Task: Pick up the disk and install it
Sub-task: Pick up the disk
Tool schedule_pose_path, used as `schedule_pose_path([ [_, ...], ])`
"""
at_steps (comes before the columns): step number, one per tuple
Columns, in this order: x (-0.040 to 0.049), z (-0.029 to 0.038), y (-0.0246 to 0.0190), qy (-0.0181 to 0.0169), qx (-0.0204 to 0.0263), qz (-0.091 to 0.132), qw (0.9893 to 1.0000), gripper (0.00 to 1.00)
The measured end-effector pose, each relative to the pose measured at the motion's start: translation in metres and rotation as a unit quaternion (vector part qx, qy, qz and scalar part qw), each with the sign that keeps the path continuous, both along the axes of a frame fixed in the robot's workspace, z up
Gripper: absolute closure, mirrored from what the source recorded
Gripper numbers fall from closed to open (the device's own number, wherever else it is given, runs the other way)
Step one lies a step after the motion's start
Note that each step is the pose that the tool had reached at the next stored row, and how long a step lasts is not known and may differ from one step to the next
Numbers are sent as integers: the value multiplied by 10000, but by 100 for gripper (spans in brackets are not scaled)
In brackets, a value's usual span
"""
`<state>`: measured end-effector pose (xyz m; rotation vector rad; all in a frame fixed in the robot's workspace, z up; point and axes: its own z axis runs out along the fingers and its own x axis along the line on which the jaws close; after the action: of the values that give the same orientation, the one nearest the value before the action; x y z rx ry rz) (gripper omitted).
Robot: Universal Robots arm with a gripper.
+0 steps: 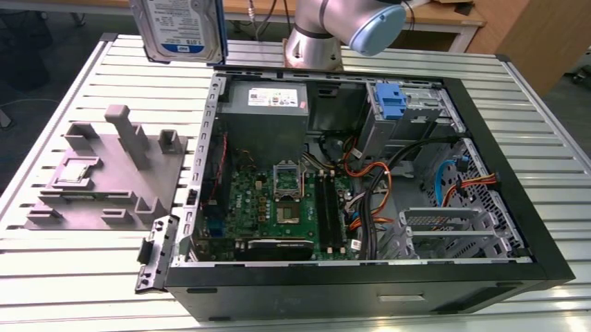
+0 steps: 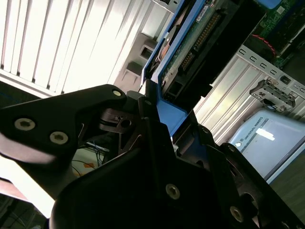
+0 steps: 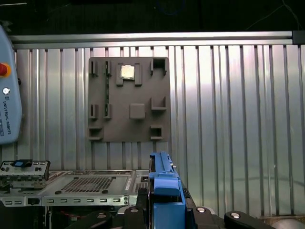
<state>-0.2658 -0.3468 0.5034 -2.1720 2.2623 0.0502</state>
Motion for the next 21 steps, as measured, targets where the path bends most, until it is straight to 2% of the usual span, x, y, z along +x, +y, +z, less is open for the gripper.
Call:
schedule_pose_path([
  [8, 34, -1, 0, -1, 0, 0, 10000, 64],
  [16, 124, 0, 0, 0, 0, 0, 10000, 64],
  [21, 127, 0, 0, 0, 0, 0, 10000, 64],
])
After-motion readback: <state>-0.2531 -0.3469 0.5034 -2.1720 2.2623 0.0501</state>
